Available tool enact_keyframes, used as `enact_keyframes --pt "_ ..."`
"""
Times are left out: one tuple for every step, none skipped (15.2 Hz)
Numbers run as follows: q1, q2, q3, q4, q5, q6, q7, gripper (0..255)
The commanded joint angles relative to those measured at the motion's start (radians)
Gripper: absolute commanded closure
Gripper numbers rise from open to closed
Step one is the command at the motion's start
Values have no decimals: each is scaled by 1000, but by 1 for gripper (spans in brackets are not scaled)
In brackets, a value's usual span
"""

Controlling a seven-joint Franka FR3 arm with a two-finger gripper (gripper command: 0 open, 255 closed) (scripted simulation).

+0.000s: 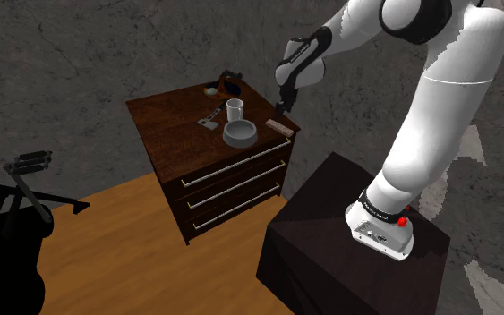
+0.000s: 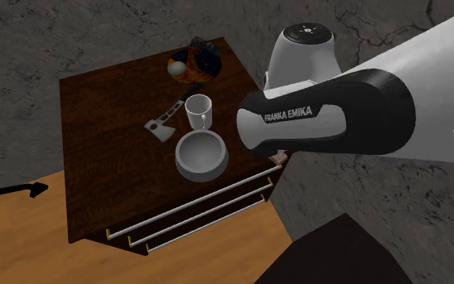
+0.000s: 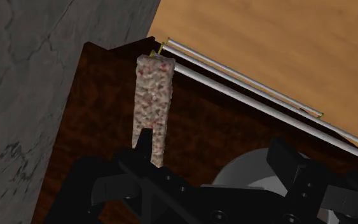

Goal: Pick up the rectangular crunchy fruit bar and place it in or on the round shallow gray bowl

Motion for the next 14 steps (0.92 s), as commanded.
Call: enact_keyframes --pt "-15 75 3 45 18 32 -23 0" --pt "-25 113 6 72 26 43 -35 0" --pt "-35 151 9 101 34 53 -45 0" --pt "-45 190 12 131 41 62 -55 0" --pt "-55 228 15 162 47 70 -64 0" --pt "-66 265 18 194 52 77 -73 0" --pt "-76 302 21 227 57 82 -80 0" --pt "-78 314 24 230 59 91 -82 0" --pt "-80 326 27 234 62 99 -83 0" --pt "-83 339 29 238 64 108 -85 0" --pt "-85 351 32 242 67 116 -87 0" --pt "-87 364 34 247 69 124 -88 0" --pt "-90 376 37 251 71 132 -90 0" --pt "-92 389 40 256 73 140 -92 0"
